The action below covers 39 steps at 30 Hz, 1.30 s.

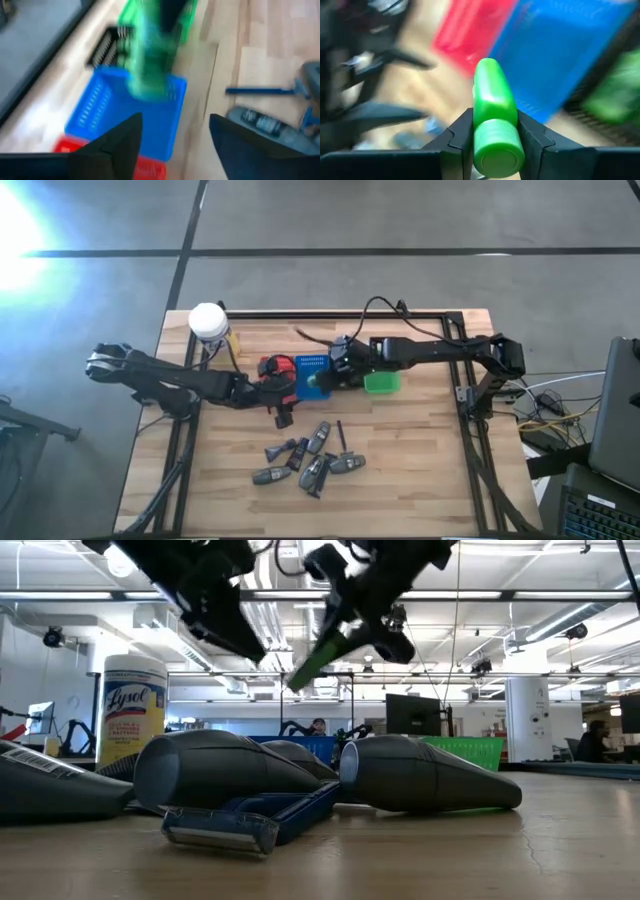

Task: Pick & Place Travel size toiletries
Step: Put the green shampoo into the black bin, then put the blue shave cream into the blue bin

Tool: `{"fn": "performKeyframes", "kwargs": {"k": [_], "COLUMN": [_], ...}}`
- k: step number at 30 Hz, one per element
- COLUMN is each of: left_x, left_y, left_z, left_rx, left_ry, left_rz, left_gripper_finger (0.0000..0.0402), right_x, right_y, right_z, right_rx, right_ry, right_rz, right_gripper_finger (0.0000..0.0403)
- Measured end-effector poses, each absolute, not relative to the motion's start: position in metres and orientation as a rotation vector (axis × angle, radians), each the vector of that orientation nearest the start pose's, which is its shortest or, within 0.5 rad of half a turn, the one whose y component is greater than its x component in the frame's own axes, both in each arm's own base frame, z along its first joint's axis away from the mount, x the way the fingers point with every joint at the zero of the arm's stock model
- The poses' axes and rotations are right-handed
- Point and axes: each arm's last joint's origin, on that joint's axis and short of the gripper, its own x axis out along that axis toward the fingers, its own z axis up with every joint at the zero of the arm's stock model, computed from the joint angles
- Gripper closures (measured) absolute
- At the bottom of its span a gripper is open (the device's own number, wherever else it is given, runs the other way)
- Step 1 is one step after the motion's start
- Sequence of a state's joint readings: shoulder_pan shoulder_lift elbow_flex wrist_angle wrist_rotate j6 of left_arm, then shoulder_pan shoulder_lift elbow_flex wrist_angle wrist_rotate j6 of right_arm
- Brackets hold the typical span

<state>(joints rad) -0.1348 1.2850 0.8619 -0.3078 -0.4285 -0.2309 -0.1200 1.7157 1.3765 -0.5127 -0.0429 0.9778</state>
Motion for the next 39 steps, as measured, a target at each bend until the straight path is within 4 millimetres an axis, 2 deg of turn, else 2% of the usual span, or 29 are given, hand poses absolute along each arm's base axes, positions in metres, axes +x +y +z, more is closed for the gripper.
{"fn": "performKeyframes", "kwargs": {"k": [3, 7, 12, 17, 20, 25, 28, 32, 39], "left_x": [0.253, 0.241, 0.233, 0.226, 0.222, 0.213, 0.210, 0.212, 0.214], "left_y": [-0.022, -0.023, -0.026, -0.031, -0.035, -0.042, -0.050, -0.063, -0.075], "left_z": [0.242, 0.235, 0.225, 0.210, 0.201, 0.187, 0.183, 0.178, 0.171], "left_rx": [-0.098, -0.169, -0.233, -0.325, -0.351, -0.354, -0.368, -0.402, -0.300], "left_ry": [0.751, 0.884, 0.973, 1.079, 1.120, 1.181, 1.198, 1.123, 0.975], "left_rz": [0.408, 0.415, 0.342, 0.174, 0.092, -0.014, -0.106, -0.207, -0.010], "left_gripper_finger": [0.0133, 0.0124, 0.0127, 0.0126, 0.0129, 0.0128, 0.0131, 0.0131, 0.0131], "right_x": [0.358, 0.346, 0.352, 0.364, 0.368, 0.368, 0.364, 0.358, 0.352], "right_y": [-0.050, -0.055, -0.060, -0.065, -0.067, -0.062, -0.055, -0.041, -0.017], "right_z": [0.265, 0.256, 0.237, 0.209, 0.200, 0.200, 0.207, 0.222, 0.237], "right_rx": [0.862, 0.612, 0.493, 0.346, 0.307, 0.301, 0.304, 0.291, 0.274], "right_ry": [0.794, 0.859, 0.915, 0.964, 0.991, 1.004, 1.000, 0.987, 0.967], "right_rz": [-0.641, -0.864, -0.909, -0.966, -0.973, -0.971, -0.966, -0.929, -0.886], "right_gripper_finger": [0.0303, 0.0303, 0.0286, 0.0243, 0.0212, 0.0161, 0.0134, 0.0105, 0.0074]}}
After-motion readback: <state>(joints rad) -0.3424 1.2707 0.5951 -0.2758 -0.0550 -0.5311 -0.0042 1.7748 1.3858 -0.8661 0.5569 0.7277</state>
